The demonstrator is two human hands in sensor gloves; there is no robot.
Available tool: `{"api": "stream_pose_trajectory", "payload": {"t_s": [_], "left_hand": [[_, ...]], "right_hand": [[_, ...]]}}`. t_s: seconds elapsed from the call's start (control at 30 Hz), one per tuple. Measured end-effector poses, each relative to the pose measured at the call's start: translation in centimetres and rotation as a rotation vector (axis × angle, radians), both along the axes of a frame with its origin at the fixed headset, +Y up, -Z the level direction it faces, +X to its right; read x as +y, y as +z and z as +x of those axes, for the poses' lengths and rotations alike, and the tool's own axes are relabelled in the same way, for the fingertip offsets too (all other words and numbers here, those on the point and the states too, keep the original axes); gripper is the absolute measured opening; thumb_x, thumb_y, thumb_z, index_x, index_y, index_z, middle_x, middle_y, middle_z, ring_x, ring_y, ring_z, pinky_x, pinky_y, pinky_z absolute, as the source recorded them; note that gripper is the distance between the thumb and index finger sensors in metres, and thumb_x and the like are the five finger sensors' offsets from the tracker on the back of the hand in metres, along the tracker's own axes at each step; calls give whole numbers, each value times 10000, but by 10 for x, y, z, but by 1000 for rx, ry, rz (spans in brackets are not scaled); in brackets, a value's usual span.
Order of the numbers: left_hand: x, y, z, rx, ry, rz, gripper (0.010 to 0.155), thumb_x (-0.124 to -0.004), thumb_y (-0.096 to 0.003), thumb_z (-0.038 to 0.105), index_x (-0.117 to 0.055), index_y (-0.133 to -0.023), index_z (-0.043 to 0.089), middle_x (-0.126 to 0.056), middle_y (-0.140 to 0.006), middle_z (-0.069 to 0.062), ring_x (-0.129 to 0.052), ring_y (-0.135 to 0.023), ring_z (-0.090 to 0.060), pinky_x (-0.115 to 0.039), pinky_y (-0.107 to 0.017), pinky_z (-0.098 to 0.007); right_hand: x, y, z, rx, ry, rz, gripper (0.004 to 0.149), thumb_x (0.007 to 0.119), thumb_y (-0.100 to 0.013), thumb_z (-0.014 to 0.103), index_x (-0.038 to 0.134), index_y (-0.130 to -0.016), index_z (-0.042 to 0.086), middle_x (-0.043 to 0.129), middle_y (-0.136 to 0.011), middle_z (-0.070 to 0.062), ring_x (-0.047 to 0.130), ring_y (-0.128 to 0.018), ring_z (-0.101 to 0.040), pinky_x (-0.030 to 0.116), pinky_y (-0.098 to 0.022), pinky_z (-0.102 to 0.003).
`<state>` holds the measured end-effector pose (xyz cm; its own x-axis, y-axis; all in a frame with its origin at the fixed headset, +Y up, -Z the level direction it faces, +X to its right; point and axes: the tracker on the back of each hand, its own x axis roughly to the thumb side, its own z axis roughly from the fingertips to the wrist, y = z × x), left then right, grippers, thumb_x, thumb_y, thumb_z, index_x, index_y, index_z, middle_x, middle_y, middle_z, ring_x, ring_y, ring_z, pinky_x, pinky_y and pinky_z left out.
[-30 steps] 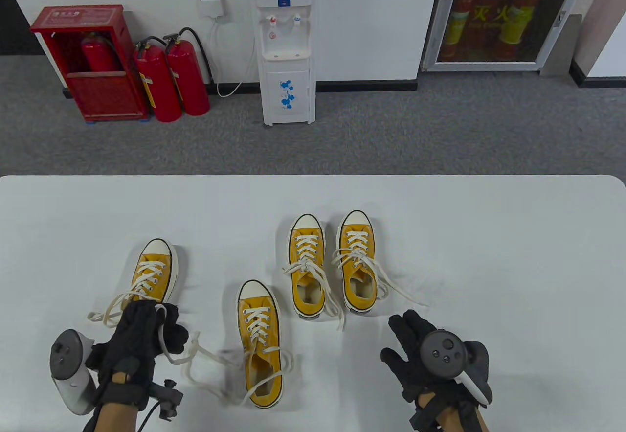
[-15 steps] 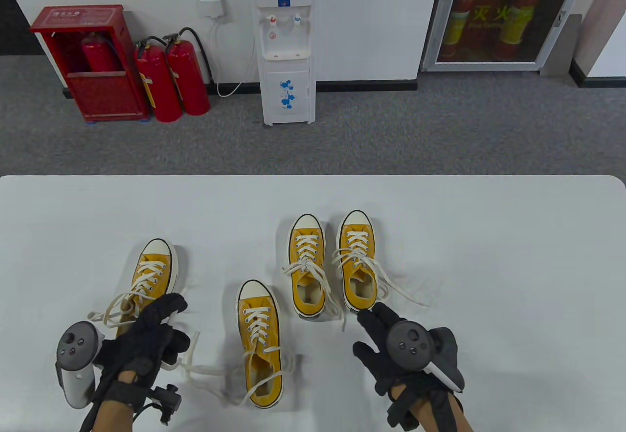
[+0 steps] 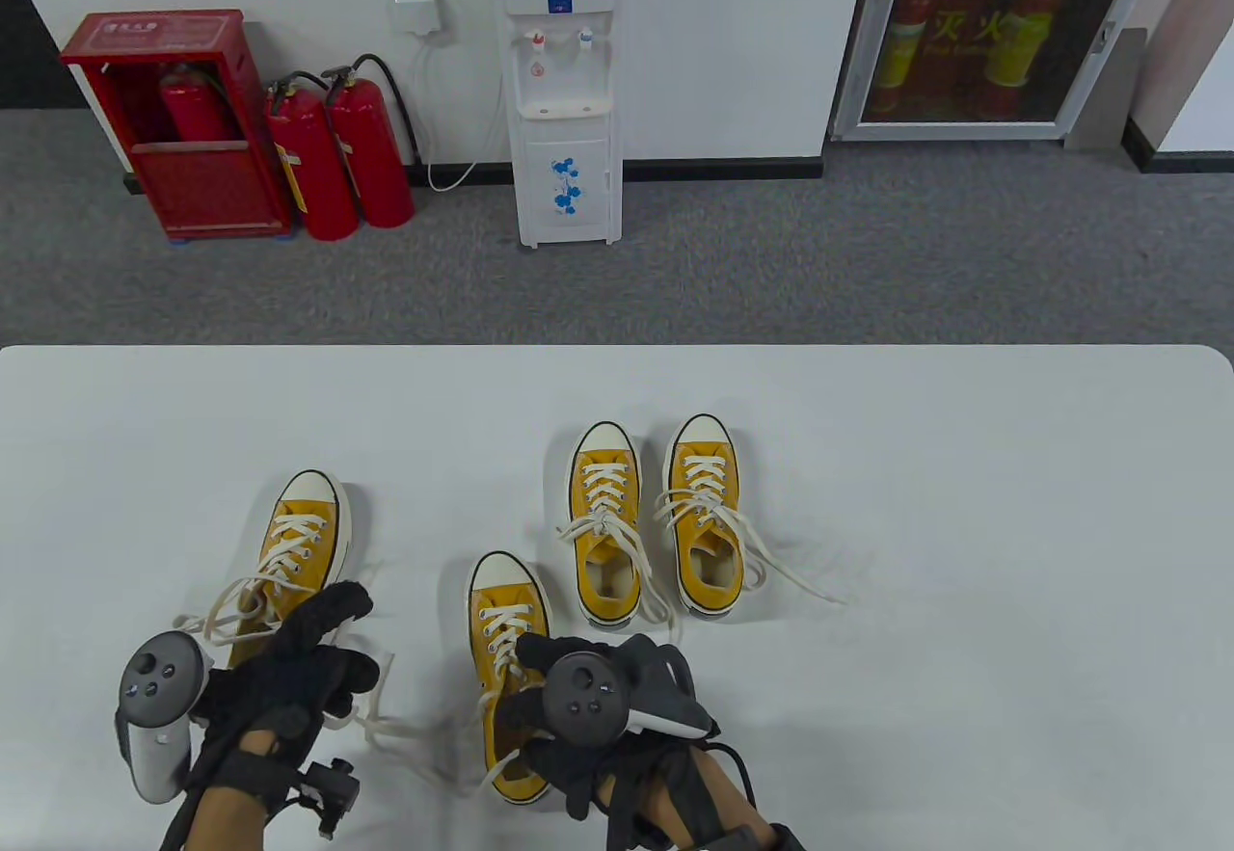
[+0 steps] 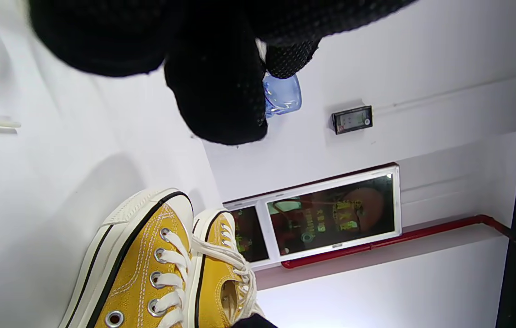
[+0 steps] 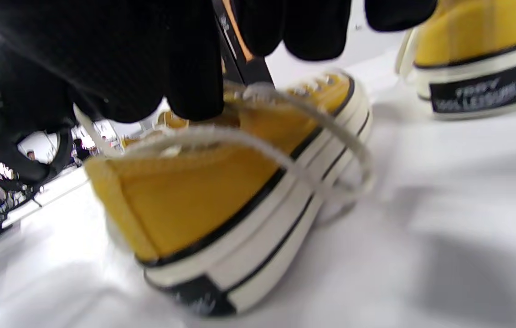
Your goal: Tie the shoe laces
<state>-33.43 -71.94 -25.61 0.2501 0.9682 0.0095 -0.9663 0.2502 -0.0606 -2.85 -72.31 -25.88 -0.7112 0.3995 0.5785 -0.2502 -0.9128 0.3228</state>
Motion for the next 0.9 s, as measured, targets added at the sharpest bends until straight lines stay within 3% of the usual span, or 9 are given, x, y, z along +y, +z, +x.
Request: {"api": "stream_pose_trajectory", "payload": {"t_s": [0.27,0.37,0.47,0.7,0.9], "left_hand": [[-2,-1,2,-1,-19,-10,587,-719,-479,198,-635,-1060,223,-668,-1123,-124,-1055,-523,-208,-886,-328,-393],[-4,-1,3,2,-33,-19,586,-719,-479,198,-638,-1059,222,-668,-1122,-124,-1055,-524,-209,-885,-330,-394],[-5,-2,3,6,-44,-26,587,-718,-479,199,-637,-1059,222,-665,-1124,-124,-1054,-527,-211,-885,-331,-395],[-3,-1,6,-4,-42,-18,585,-718,-480,199,-637,-1059,224,-667,-1123,-123,-1053,-531,-212,-884,-334,-396],[0,0,8,-17,-33,-5,584,-717,-481,202,-638,-1059,225,-671,-1122,-122,-1056,-525,-208,-885,-330,-392]], "right_hand": [[-17,-1,-2,10,-38,-97,554,787,-458,474,803,-949,219,269,-1157,-74,349,-1084,-439,391,-712,-689],[-18,-3,-3,14,-44,-119,508,804,-454,454,860,-897,211,261,-1153,-54,290,-1092,-438,362,-716,-696],[-16,-3,-5,16,-66,-83,429,837,-434,425,939,-789,208,356,-1123,-42,269,-1090,-421,341,-717,-698],[-7,-2,-3,4,-160,-61,417,811,-435,405,920,-770,182,416,-1088,-59,359,-1071,-404,294,-706,-722],[21,-12,7,-64,-457,-175,436,781,-459,441,871,-769,149,610,-1024,-73,644,-995,-407,420,-691,-722]]}}
